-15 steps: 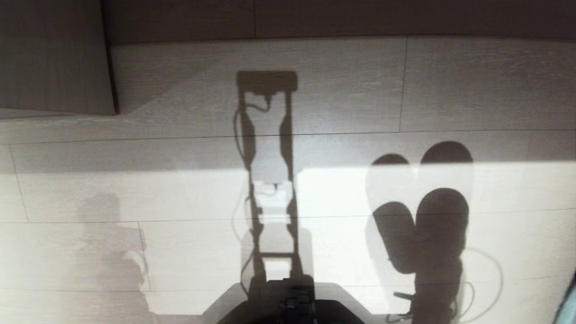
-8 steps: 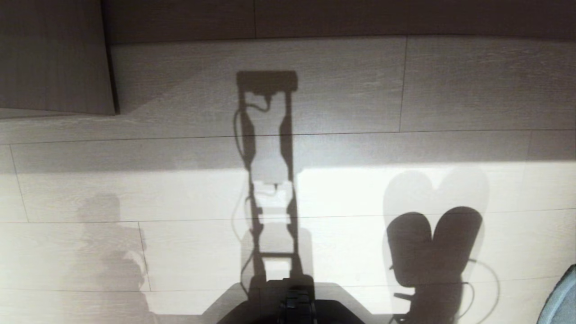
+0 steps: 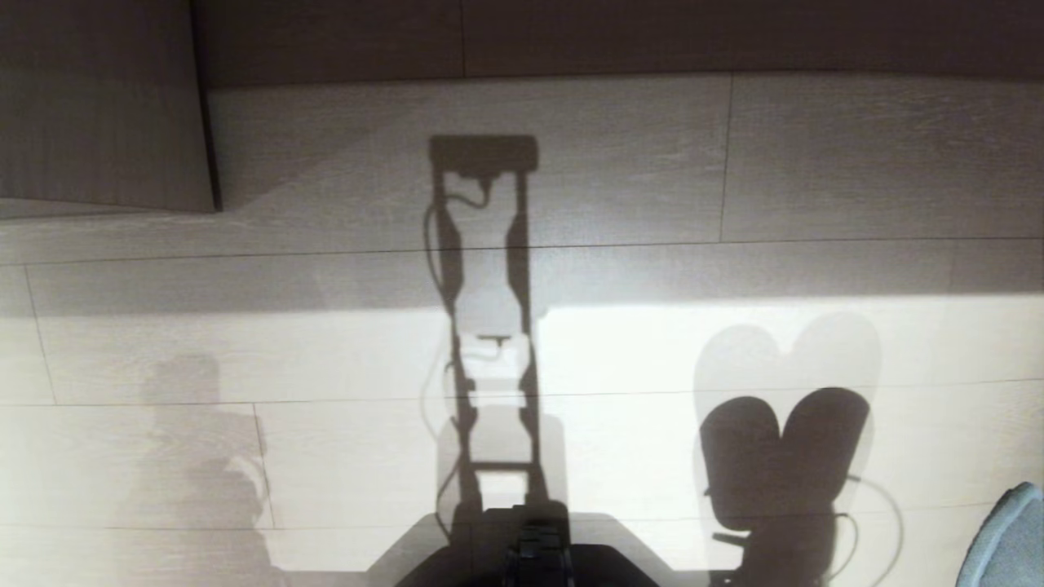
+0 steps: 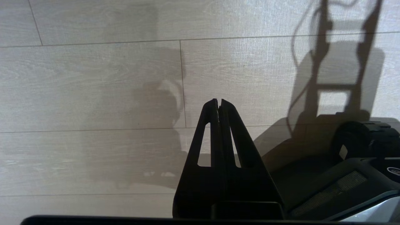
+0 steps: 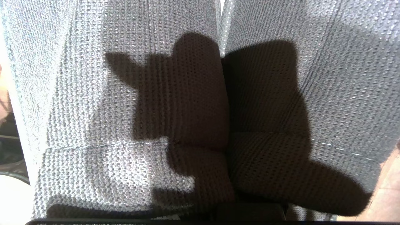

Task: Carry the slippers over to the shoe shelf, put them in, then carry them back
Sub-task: Place the slippers into the shoe cabinet

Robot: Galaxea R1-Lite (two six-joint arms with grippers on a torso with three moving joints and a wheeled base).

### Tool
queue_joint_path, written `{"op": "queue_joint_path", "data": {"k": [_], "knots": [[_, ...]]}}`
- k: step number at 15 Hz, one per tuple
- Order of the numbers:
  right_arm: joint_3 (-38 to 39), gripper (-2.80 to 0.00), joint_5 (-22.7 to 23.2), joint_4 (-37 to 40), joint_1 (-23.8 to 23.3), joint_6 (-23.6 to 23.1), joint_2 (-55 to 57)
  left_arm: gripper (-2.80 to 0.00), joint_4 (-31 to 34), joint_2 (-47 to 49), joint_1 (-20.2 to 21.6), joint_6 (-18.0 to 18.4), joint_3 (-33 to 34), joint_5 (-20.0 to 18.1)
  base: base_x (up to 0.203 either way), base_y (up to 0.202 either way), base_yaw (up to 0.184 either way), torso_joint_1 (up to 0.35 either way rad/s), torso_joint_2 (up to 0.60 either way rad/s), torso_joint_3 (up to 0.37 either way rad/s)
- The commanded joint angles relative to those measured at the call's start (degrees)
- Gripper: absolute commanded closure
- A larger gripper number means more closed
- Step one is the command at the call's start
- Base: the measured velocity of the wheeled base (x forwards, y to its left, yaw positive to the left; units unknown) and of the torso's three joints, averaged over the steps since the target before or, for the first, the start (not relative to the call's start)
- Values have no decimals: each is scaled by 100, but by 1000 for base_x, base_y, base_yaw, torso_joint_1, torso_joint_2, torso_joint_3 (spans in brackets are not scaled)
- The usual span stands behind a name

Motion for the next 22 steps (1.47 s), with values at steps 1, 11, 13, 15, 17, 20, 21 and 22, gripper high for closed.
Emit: {"op": "queue_joint_path", "data": {"k": [1, 11, 13, 15, 17, 20, 21, 22], "knots": [[0, 0, 2, -2, 3, 3, 22, 0, -1, 0, -5, -9, 1, 0, 0, 0, 0, -6, 3, 173], [0, 0, -15, -2, 3, 64, 22, 0, -1, 0, -2, -9, 0, 0, 0, 0, 0, 3, 2, 200], [0, 0, -15, -2, 3, 64, 22, 0, -1, 0, -5, -9, 0, 0, 0, 0, 0, 0, 4, 203], [0, 0, -15, -2, 3, 64, 22, 0, -1, 0, 0, -5, 5, 0, 0, 0, 0, 1, 6, 205], [0, 0, -15, -2, 3, 64, 22, 0, -1, 9, -5, 0, 0, 0, 0, 0, 0, 1, 2, 205], [0, 0, -15, -2, 3, 64, 22, 0, -1, 7, -5, 0, 0, 0, 0, 0, 0, 2, 2, 201], [0, 0, -24, -2, 3, 64, 22, 0, -1, 5, 1, -2, 3, 0, 0, 0, 0, 2, 2, 198], [0, 0, -24, -2, 3, 64, 22, 0, -1, 8, 4, -1, 0, 0, 0, 0, 0, -2, 2, 203]]}}
